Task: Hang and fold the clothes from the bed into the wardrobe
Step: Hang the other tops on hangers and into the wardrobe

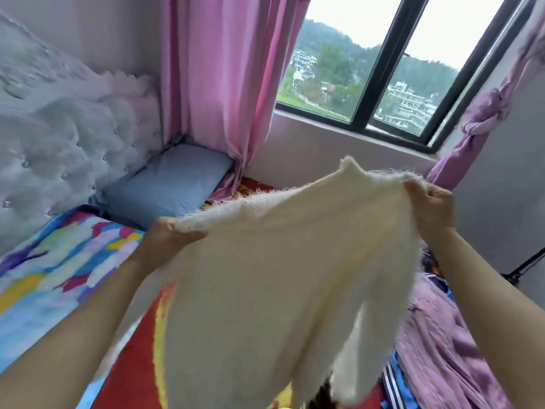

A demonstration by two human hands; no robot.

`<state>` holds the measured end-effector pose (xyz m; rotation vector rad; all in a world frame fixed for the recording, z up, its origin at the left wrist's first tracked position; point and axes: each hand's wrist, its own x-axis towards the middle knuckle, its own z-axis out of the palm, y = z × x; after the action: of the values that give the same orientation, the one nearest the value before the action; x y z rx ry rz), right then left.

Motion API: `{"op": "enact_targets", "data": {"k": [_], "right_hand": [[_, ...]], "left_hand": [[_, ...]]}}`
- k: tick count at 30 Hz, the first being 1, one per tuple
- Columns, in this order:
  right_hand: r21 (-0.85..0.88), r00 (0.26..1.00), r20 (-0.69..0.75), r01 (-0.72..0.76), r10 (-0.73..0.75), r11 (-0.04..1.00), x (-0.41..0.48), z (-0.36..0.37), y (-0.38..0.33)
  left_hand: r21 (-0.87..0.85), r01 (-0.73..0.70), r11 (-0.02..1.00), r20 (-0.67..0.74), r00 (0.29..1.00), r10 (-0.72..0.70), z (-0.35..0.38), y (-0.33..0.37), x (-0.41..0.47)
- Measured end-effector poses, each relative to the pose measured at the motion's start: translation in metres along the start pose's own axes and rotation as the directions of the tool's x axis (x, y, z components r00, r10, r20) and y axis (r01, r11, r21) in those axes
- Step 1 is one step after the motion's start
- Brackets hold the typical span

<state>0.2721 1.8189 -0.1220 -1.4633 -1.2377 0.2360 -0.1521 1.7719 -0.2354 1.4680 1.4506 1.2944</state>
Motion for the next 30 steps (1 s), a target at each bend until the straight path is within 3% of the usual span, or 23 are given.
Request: {"op": "enact_targets", "data": {"k": [5, 7, 10, 13, 18, 22, 24, 25, 28, 30], "right_hand": [[-0.004, 0.993, 0.061, -0.101, 0.101, 0.995, -0.032, 0.058, 0.026], [-0.097, 0.976, 0.134, -0.158, 0.17, 0.983, -0.056, 0.077, 0.046], [-0.272, 0.916, 0.243, -0.25, 0.318, 0.929, -0.095, 0.095, 0.093], [-0.446, 0.811, 0.37, -0.273, 0.453, 0.853, -0.13, 0.104, 0.135], [-0.485, 0.742, 0.466, -0.242, 0.482, 0.84, -0.15, 0.134, 0.17], [-0.491, 0.747, 0.466, -0.228, 0.475, 0.841, -0.145, 0.157, 0.183], [-0.48, 0.768, 0.461, -0.207, 0.445, 0.853, -0.135, 0.17, 0.188], [-0.472, 0.777, 0.445, -0.218, 0.444, 0.854, -0.129, 0.176, 0.188], [-0.449, 0.787, 0.378, -0.306, 0.488, 0.84, -0.109, 0.189, 0.199], [-0.509, 0.766, 0.352, -0.326, 0.538, 0.797, -0.1, 0.197, 0.216]], "left_hand": [[0.062, 0.039, 0.997, 0.027, 0.999, -0.041, -0.043, -0.022, -0.005], [0.083, 0.089, 0.993, 0.058, 0.994, -0.094, -0.042, -0.046, -0.012], [0.102, 0.221, 0.97, 0.053, 0.972, -0.227, -0.038, -0.099, -0.023], [0.173, 0.333, 0.927, 0.032, 0.939, -0.343, -0.04, -0.146, -0.041], [0.33, 0.484, 0.81, 0.115, 0.831, -0.544, -0.028, -0.177, -0.07], [0.652, 0.357, 0.669, 0.27, 0.715, -0.645, -0.01, -0.183, -0.072], [0.734, 0.299, 0.61, 0.225, 0.74, -0.634, 0.002, -0.183, -0.064], [0.707, 0.317, 0.633, 0.19, 0.776, -0.601, 0.007, -0.179, -0.059], [0.367, 0.472, 0.801, 0.114, 0.832, -0.542, 0.021, -0.17, -0.042], [0.318, 0.433, 0.844, 0.162, 0.852, -0.498, 0.035, -0.168, -0.032]]}}
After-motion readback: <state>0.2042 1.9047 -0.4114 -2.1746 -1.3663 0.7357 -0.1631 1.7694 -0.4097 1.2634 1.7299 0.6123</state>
